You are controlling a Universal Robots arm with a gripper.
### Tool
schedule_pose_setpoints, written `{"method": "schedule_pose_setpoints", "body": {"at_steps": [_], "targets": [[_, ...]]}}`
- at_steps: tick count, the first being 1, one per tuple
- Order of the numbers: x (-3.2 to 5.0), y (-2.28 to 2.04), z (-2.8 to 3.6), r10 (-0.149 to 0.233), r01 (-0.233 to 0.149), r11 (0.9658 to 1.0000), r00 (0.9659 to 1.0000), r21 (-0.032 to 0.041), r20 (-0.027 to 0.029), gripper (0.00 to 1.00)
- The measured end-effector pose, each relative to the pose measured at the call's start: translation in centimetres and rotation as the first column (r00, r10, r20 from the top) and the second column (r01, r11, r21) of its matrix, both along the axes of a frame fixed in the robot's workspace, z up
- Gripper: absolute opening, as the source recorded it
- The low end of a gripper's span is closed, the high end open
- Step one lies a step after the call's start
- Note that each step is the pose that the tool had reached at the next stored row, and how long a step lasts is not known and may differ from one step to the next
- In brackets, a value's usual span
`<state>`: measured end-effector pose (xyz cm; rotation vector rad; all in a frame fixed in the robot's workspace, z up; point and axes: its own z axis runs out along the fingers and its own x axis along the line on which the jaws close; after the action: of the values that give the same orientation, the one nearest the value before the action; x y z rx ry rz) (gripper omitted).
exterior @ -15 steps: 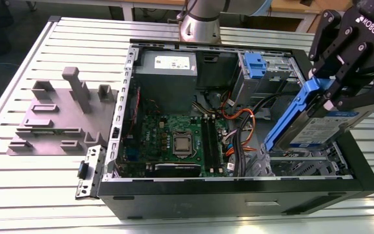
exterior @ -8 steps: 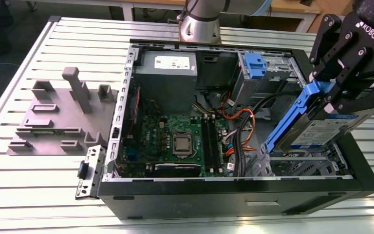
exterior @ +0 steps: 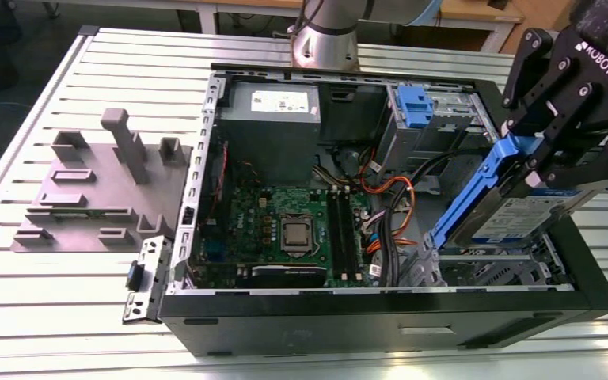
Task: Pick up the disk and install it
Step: 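Insert the disk into the insertion slot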
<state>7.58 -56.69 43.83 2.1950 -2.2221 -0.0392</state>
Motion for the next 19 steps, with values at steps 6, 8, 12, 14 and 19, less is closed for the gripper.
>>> {"method": "schedule_pose_setpoints", "body": {"at_steps": [6, 8, 12, 14, 19], "targets": [[0.12, -0.01, -0.29, 0.0, 0.0, 1.0, 1.0, -0.0001, 0.0, 0.37], [0.15, -0.01, -0.39, 0.0, 0.0, 1.0, 1.0, -0.0001, 0.0, 0.37], [0.19, -0.01, -0.56, 0.0, 0.0, 1.0, 1.0, -0.0001, 0.0, 0.37], [0.19, -0.01, -0.56, 0.0, 0.0, 1.0, 1.0, -0.0003, -0.0001, 0.37], [0.19, -0.01, -0.58, 0.0, 0.0, 1.0, 1.0, -0.0002, 0.0, 0.37]]}}
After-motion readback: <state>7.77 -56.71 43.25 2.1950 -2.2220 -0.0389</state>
